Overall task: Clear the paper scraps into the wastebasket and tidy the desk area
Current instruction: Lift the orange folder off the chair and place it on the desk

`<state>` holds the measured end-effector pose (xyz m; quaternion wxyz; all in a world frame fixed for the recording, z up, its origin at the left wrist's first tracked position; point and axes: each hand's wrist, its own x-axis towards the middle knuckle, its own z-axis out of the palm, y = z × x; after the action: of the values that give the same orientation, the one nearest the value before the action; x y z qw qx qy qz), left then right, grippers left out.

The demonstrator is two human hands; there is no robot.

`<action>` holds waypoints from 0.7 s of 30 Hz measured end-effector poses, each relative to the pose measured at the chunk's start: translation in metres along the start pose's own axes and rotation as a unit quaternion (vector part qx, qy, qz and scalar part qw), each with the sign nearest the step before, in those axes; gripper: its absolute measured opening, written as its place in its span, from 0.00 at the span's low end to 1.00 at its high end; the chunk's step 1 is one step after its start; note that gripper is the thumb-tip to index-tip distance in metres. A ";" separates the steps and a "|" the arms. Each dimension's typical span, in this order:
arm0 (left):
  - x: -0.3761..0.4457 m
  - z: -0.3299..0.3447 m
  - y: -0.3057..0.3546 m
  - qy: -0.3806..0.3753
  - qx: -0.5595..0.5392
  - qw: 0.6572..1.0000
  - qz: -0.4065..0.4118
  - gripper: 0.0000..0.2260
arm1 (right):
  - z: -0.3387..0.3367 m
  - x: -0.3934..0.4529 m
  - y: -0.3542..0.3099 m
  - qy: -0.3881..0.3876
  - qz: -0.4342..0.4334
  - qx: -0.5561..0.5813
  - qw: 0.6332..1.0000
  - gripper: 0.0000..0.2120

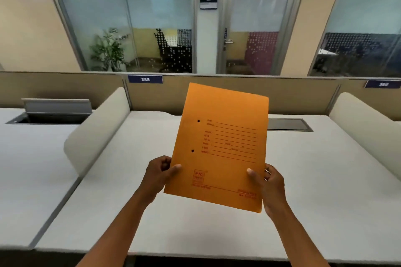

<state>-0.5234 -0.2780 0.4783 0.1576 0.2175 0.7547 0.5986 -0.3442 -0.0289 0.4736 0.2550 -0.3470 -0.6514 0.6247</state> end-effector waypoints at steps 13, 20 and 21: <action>0.047 -0.103 -0.040 0.095 0.013 0.994 -0.046 0.12 | 0.143 0.057 -0.013 -0.064 0.019 -0.043 0.997 0.23; 0.088 -0.096 -0.043 0.135 0.027 0.987 -0.077 0.13 | 0.160 0.116 -0.014 -0.093 0.023 -0.058 0.994 0.24; 0.093 -0.093 -0.042 0.141 0.030 0.986 -0.081 0.13 | 0.162 0.123 -0.015 -0.097 0.023 -0.062 0.993 0.24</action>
<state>-0.6554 -0.3156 0.4614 0.0915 0.0737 0.8021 0.5855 -0.5477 -0.0371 0.4617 0.1542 -0.3149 -0.7022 0.6197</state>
